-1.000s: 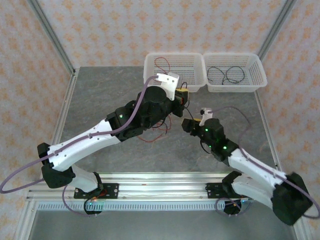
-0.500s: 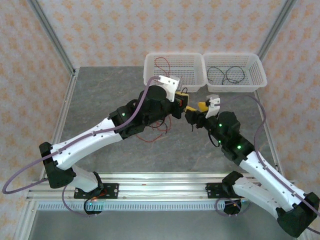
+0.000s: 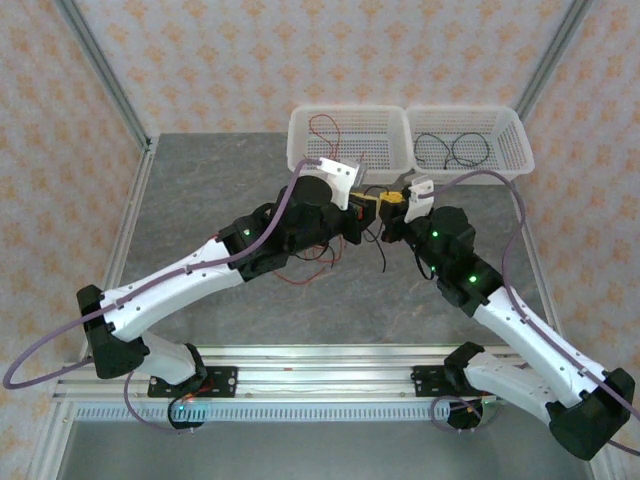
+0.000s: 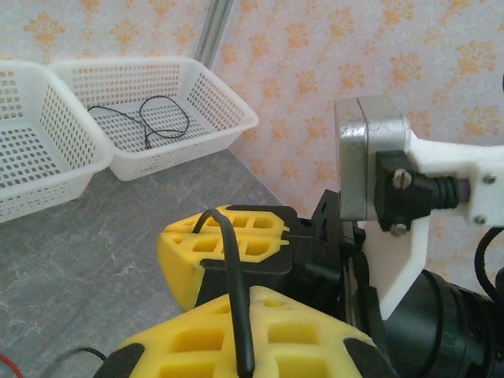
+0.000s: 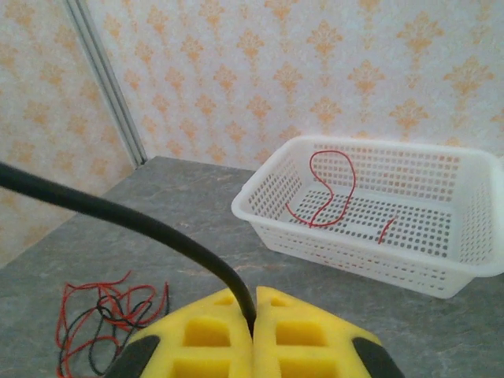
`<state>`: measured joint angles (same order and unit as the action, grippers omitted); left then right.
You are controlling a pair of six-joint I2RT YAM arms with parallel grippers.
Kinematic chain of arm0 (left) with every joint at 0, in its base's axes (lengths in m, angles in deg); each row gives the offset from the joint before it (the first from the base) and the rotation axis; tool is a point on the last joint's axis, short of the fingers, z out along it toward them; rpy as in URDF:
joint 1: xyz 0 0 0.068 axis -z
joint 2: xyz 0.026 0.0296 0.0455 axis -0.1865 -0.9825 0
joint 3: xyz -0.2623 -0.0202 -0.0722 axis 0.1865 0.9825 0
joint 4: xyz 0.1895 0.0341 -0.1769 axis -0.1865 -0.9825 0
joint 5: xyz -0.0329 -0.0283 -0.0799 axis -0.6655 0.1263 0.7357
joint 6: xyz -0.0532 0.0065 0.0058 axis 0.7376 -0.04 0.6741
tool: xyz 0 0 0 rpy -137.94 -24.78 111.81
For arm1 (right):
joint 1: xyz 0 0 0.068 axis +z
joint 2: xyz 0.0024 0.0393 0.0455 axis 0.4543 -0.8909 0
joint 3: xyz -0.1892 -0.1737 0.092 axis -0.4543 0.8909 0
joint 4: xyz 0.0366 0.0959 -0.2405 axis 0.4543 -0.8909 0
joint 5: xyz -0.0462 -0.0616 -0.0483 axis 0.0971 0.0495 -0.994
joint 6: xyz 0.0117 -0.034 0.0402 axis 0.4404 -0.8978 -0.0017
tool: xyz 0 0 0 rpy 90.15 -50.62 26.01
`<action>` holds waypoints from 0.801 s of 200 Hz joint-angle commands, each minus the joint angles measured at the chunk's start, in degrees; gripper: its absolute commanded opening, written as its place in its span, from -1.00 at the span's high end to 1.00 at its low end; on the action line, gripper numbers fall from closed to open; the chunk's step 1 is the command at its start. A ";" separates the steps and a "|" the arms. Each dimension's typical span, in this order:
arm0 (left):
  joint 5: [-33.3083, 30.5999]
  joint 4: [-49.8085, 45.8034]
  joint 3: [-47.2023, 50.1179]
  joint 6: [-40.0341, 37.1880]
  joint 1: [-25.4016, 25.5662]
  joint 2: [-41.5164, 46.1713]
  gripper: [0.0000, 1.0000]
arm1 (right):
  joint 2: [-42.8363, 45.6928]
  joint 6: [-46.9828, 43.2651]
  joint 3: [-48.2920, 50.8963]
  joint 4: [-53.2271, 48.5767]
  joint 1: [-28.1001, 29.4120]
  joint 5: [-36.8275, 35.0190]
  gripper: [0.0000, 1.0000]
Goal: Untangle the cables
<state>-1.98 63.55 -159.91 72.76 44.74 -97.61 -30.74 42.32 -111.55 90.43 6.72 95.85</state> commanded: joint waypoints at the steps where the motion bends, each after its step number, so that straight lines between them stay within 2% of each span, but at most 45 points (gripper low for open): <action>1: -0.48 2.15 0.48 0.44 -0.11 2.08 0.91 | 1.22 -0.25 -1.61 1.48 0.28 -3.18 1.00; 13: -1.06 2.53 0.93 0.35 -0.08 2.40 0.67 | 1.31 -0.26 -1.79 1.13 0.29 -3.61 1.00; 31: -1.75 3.96 2.27 0.43 -0.12 3.42 0.03 | 1.30 -0.42 -2.22 0.74 0.28 -4.33 1.00; 44: -1.90 4.88 3.31 0.44 -0.18 4.30 -0.28 | 1.30 -0.56 -2.64 0.39 0.28 -5.08 1.00; 86: -2.67 6.73 6.35 0.09 -0.43 7.12 -0.96 | 0.32 -1.18 -4.87 -1.15 -0.68 -9.20 1.00; 124: -3.14 10.40 11.40 0.17 -0.98 10.76 -0.99 | -2.46 -0.39 -8.19 -2.62 -4.35 -10.87 1.00; 160: -4.18 11.90 14.94 -0.36 -2.21 13.55 -0.98 | -6.89 0.61 -12.78 -4.18 -10.64 -11.92 1.00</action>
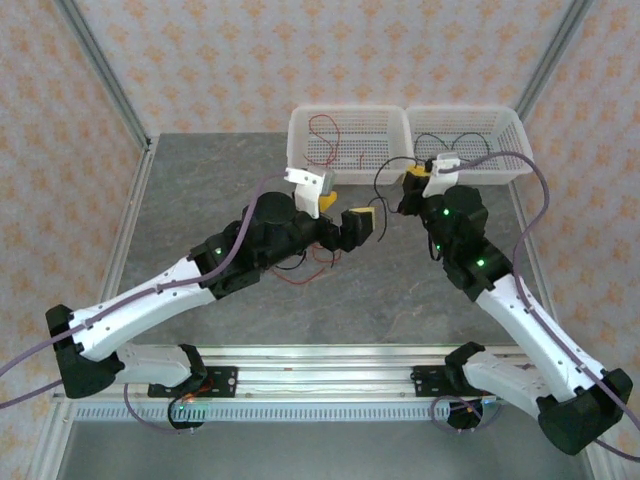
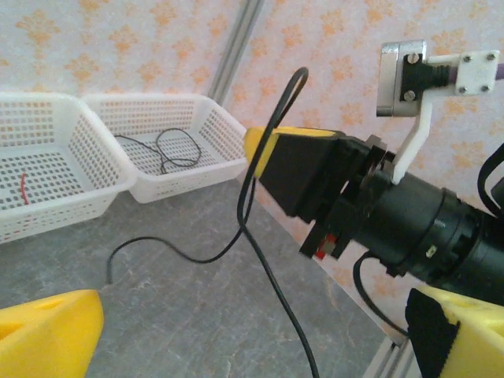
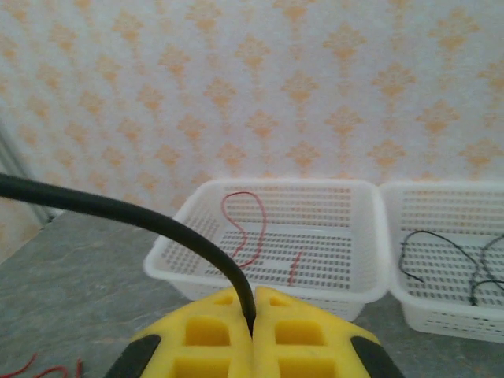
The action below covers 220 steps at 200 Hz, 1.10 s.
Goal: Untangle the cables
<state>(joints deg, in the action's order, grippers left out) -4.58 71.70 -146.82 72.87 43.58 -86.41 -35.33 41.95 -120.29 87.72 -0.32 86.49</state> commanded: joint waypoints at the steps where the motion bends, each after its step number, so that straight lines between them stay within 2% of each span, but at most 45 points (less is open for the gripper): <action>1: -1.54 3.75 1.91 -0.46 -1.06 2.39 -0.98 | -2.47 1.06 -4.21 -1.47 -3.81 -2.61 1.00; 67: -3.14 4.15 5.00 -0.46 -2.19 5.47 -0.99 | -13.15 4.89 -11.57 0.06 -16.49 -5.72 1.00; 163: -5.08 0.96 5.41 0.68 -2.53 7.99 -0.98 | -30.41 3.52 -26.59 2.92 -24.56 -7.58 1.00; 220: -5.66 0.32 5.84 1.19 -2.51 8.86 -0.98 | -48.29 3.36 -44.44 -1.45 -27.75 -7.49 1.00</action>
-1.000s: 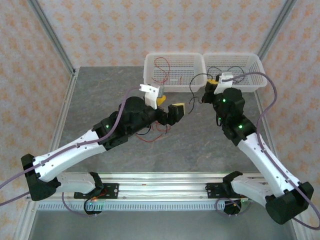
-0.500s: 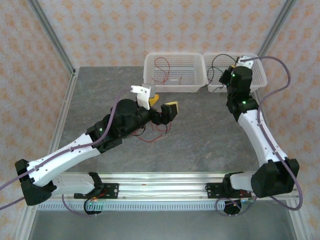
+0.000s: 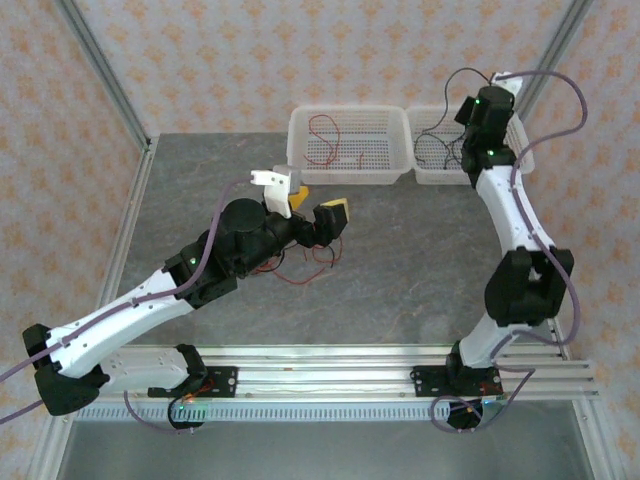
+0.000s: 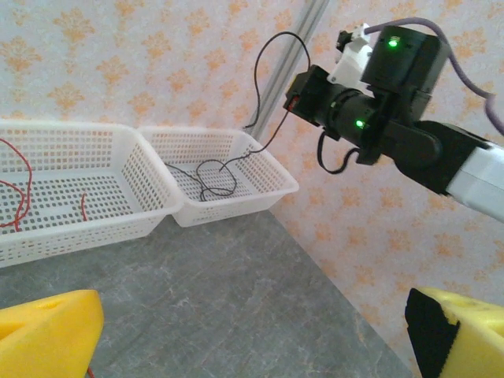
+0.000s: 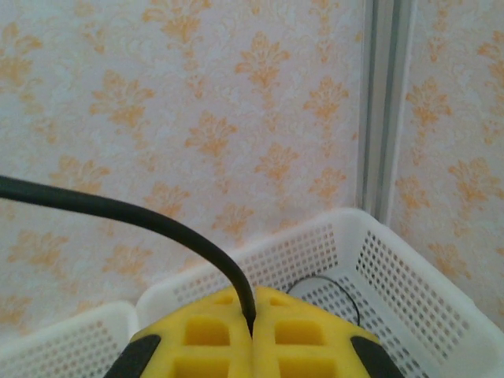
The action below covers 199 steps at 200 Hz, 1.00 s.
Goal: Untangle the cables
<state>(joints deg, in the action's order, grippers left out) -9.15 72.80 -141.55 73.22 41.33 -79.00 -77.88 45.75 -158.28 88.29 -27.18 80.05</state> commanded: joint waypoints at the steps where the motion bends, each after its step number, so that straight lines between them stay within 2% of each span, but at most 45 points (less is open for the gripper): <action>1: -1.08 -0.77 0.62 0.85 -0.28 1.44 -0.98 | -6.07 -0.41 -6.77 -2.12 -0.93 -1.09 1.00; 69: -1.09 -2.43 -0.06 -0.15 -0.28 1.78 -0.96 | -27.07 -0.12 -23.55 -11.97 -1.24 -1.95 1.00; 130: -2.36 -3.83 -0.04 -0.13 -0.27 1.95 -0.95 | -43.85 4.17 -41.79 -31.33 -2.85 -6.58 1.00; 147: -2.37 -4.07 -0.30 -0.15 -0.25 1.57 -0.94 | -45.76 5.69 -43.99 -34.47 -3.67 -7.00 1.00; 199: -1.81 -4.46 -0.66 0.59 -0.25 1.25 -0.92 | -46.03 10.21 -42.30 -38.30 -6.87 -10.30 1.00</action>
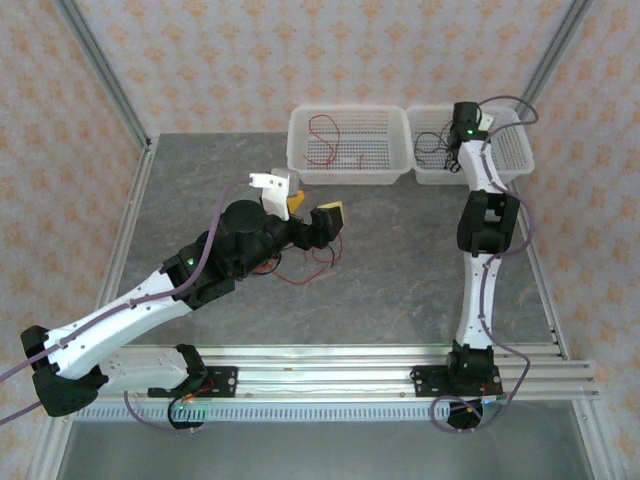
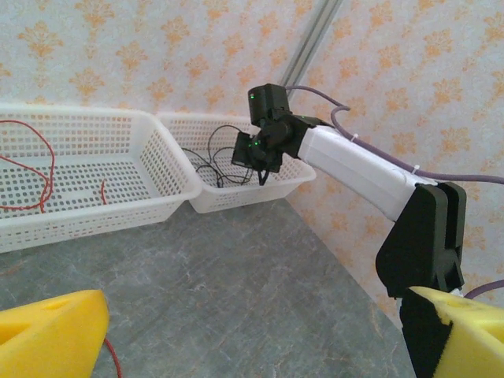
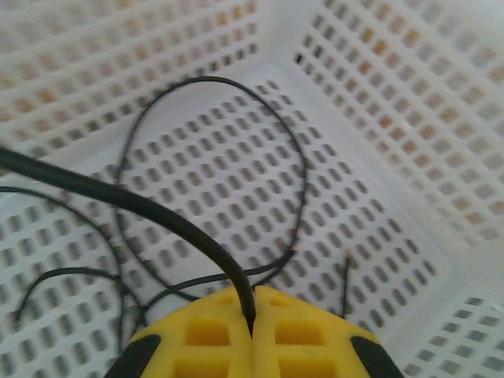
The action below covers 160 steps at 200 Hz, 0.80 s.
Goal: Untangle the cables
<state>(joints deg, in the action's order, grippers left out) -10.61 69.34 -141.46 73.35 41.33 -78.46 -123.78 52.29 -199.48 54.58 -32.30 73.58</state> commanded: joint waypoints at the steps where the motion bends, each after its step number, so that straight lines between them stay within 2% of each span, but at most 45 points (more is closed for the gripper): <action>1: -0.37 -1.00 -0.74 0.51 -0.24 0.71 -0.92 | -0.14 3.74 -1.12 -4.62 -1.84 -3.86 1.00; 31: -0.30 -1.14 -0.58 0.89 -0.22 0.98 -0.91 | -0.16 3.97 -1.13 -4.95 -3.01 -2.85 1.00; 65: -1.49 -2.24 -1.30 1.76 -0.26 0.21 -0.98 | 0.71 3.96 -1.31 -5.34 -3.03 0.19 0.45; 110: -3.24 -4.40 -1.97 3.33 -0.24 -1.13 -0.98 | 4.74 4.59 -1.00 -6.12 -3.07 2.31 -0.04; 160: -5.88 -7.11 -2.19 5.84 -0.32 -2.47 -0.98 | 13.68 5.89 3.79 -7.80 -3.07 5.03 -0.13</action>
<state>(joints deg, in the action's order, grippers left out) -13.69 65.19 -141.75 77.02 41.33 -79.92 -119.83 56.72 -198.41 48.57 -35.33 77.20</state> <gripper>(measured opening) 0.991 0.553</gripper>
